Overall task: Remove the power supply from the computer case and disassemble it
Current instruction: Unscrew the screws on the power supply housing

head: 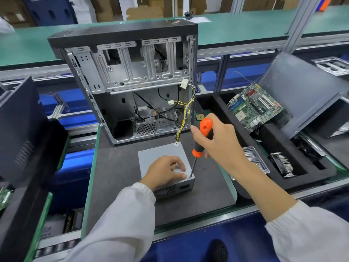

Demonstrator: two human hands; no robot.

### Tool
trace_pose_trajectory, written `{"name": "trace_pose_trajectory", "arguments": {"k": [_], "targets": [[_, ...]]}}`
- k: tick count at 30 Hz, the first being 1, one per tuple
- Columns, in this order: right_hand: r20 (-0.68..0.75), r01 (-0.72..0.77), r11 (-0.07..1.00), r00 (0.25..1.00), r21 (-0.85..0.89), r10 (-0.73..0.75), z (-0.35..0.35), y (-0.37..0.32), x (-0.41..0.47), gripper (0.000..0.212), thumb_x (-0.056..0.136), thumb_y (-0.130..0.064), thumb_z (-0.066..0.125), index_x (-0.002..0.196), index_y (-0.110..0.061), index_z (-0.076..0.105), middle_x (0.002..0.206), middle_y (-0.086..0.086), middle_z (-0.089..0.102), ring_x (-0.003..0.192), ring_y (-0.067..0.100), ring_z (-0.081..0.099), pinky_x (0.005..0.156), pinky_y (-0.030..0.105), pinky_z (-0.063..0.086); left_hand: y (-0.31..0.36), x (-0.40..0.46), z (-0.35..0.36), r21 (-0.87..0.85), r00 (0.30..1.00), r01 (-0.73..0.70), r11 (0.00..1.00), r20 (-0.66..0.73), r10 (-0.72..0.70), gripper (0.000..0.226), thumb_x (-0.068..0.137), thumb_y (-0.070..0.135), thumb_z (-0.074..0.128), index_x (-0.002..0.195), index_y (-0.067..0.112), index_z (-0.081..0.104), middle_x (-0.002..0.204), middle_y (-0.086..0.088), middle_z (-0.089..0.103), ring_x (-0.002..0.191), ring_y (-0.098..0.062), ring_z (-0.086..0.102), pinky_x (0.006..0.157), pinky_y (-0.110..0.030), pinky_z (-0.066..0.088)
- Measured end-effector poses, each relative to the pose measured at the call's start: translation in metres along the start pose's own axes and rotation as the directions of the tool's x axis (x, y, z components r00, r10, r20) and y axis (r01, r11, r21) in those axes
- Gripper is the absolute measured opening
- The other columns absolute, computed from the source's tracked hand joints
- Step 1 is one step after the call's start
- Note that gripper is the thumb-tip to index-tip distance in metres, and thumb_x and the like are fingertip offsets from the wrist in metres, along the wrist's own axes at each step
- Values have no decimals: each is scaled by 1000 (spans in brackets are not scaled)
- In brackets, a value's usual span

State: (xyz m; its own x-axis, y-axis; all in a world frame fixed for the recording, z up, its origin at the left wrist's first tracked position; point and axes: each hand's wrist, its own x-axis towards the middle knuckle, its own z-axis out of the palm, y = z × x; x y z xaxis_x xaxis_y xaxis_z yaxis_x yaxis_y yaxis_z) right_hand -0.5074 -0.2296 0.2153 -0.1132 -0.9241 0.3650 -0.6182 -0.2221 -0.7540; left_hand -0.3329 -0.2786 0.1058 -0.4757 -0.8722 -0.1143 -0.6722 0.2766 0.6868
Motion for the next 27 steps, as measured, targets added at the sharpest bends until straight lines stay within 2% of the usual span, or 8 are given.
{"name": "trace_pose_trajectory", "arguments": {"k": [2, 5, 12, 16, 19, 24, 27], "targets": [[-3, 5, 1000, 1000, 7, -5, 1, 0, 0, 37, 88, -41, 61, 70, -25, 34, 58, 12, 52, 44, 17, 54, 36, 16, 40, 1, 0, 0, 6, 1000, 4, 1000, 6, -4, 15, 74, 35, 81, 79, 30, 67, 55, 8, 29, 51, -10, 30, 48, -14, 24], [-6, 8, 1000, 1000, 22, -8, 1, 0, -1, 37, 88, -40, 62, 70, -23, 35, 59, 13, 50, 45, 21, 56, 36, 21, 41, 1, 0, 0, 11, 1000, 12, 1000, 10, -12, 15, 74, 36, 80, 78, 31, 67, 55, 8, 30, 51, -10, 31, 50, -19, 25], [4, 14, 1000, 1000, 17, -14, -1, -1, -3, 35, 89, -39, 61, 71, -23, 35, 61, 15, 52, 45, 16, 54, 37, 17, 41, 2, 1, 0, 38, 999, 24, 999, 24, -25, 20, 73, 40, 81, 74, 35, 63, 55, 9, 32, 53, -9, 34, 53, -25, 26], [-1, 29, 1000, 1000, -2, -29, -2, -2, -3, 36, 90, -39, 60, 73, -18, 37, 60, 17, 53, 44, 18, 54, 40, 23, 45, 2, 2, 1, 53, 999, 22, 998, 22, -23, 21, 73, 43, 82, 74, 37, 62, 55, 11, 35, 54, -8, 36, 54, -25, 28], [10, 21, 999, 1000, -34, -21, -1, -2, -4, 36, 90, -41, 60, 75, -16, 38, 60, 15, 54, 47, 23, 56, 48, 34, 49, 1, 3, 1, 58, 1000, 21, 998, 17, -22, 22, 72, 45, 82, 76, 34, 63, 53, 10, 33, 53, -8, 35, 53, -24, 27], [14, 27, 999, 1000, -30, -27, -2, -1, -4, 33, 89, -43, 58, 74, -23, 36, 60, 12, 52, 48, 21, 56, 45, 26, 49, 2, 3, 2, 56, 999, 24, 998, 22, -25, 25, 71, 47, 82, 75, 34, 62, 54, 10, 34, 52, -8, 34, 52, -23, 28], [4, 28, 1000, 1000, -13, -28, 0, -1, -3, 34, 90, -41, 59, 74, -21, 37, 60, 12, 51, 47, 20, 54, 45, 30, 50, 2, 3, 3, 72, 999, 30, 997, 16, -31, 25, 71, 48, 82, 75, 35, 61, 55, 11, 36, 54, -8, 36, 53, -24, 28]]}}
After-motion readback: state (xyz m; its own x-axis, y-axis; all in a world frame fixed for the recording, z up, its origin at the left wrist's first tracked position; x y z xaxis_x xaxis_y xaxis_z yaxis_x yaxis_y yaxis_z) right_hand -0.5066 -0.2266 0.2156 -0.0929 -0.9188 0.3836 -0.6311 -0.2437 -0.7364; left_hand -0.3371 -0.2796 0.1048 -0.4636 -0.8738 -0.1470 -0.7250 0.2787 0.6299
